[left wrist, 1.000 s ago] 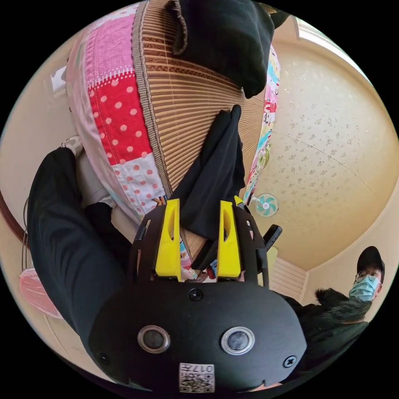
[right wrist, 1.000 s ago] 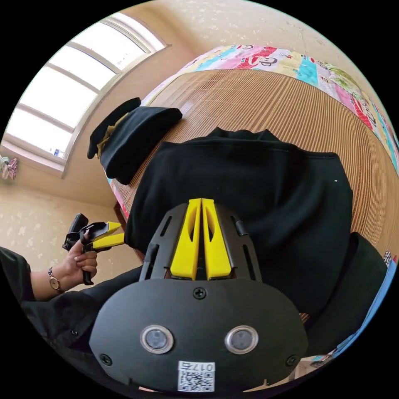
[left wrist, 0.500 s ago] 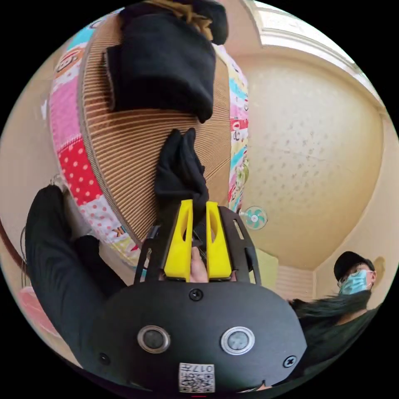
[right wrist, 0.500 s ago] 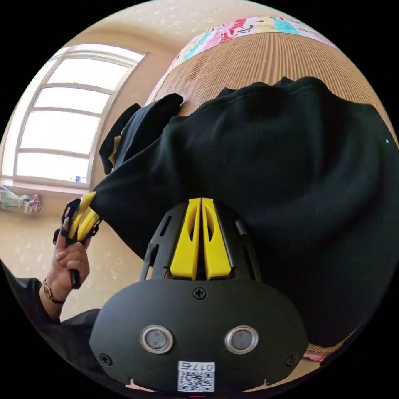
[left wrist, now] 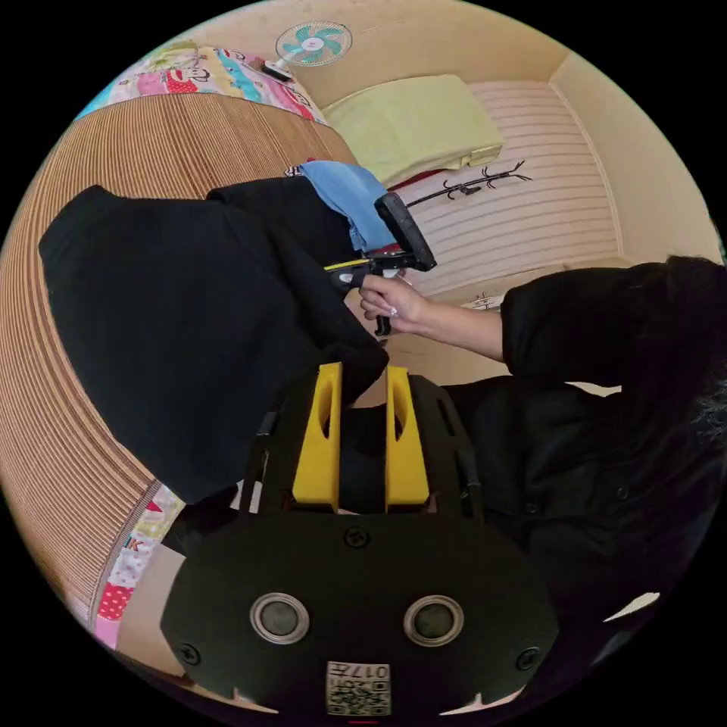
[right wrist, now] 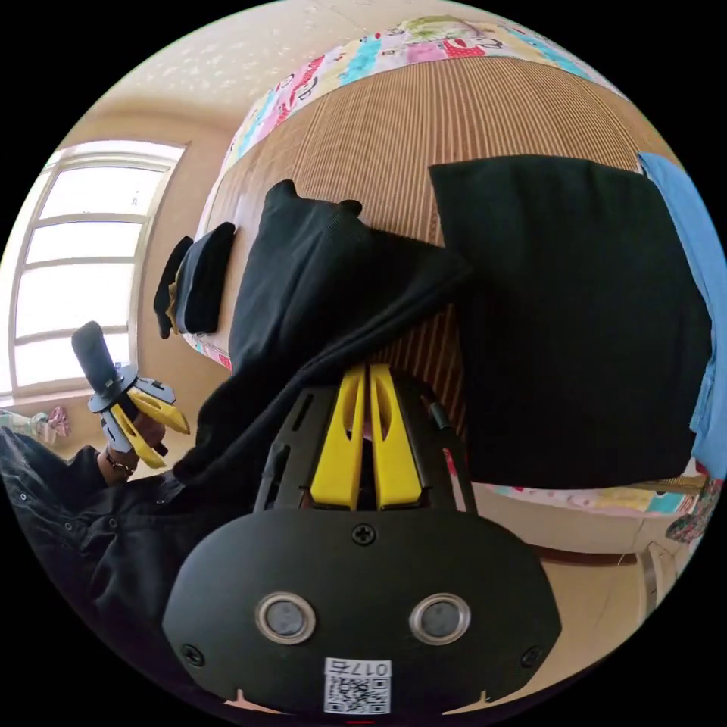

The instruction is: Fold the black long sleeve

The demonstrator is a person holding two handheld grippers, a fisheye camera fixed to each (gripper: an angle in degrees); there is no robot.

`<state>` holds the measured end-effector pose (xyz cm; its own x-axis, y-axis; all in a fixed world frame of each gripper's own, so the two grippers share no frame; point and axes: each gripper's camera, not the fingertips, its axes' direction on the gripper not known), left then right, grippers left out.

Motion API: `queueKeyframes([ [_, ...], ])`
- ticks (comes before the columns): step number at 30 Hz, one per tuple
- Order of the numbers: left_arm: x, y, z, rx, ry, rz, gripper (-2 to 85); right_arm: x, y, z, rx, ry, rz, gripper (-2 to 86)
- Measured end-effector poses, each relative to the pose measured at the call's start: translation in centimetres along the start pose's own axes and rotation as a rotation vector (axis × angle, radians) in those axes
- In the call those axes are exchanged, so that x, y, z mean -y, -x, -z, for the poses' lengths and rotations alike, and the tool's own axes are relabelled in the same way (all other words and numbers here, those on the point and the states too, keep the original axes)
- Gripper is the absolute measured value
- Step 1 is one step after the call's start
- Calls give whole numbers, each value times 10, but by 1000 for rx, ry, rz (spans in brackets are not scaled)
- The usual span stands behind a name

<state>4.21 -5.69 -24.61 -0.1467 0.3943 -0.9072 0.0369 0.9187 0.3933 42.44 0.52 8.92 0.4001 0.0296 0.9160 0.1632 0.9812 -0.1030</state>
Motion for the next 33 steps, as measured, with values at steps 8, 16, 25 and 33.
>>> queueKeyframes([
  [8,-34,118,-1,195,-148,456,174,-49,-51,31,278,-64,-305,77],
  [16,1,164,-38,-133,-2,560,60,-86,-72,-7,797,24,-687,230],
  [25,28,121,-2,-666,-208,559,44,-42,-23,-28,1433,-455,-675,217],
  [33,38,100,237,-557,-470,218,45,102,198,33,1388,-445,-115,175],
])
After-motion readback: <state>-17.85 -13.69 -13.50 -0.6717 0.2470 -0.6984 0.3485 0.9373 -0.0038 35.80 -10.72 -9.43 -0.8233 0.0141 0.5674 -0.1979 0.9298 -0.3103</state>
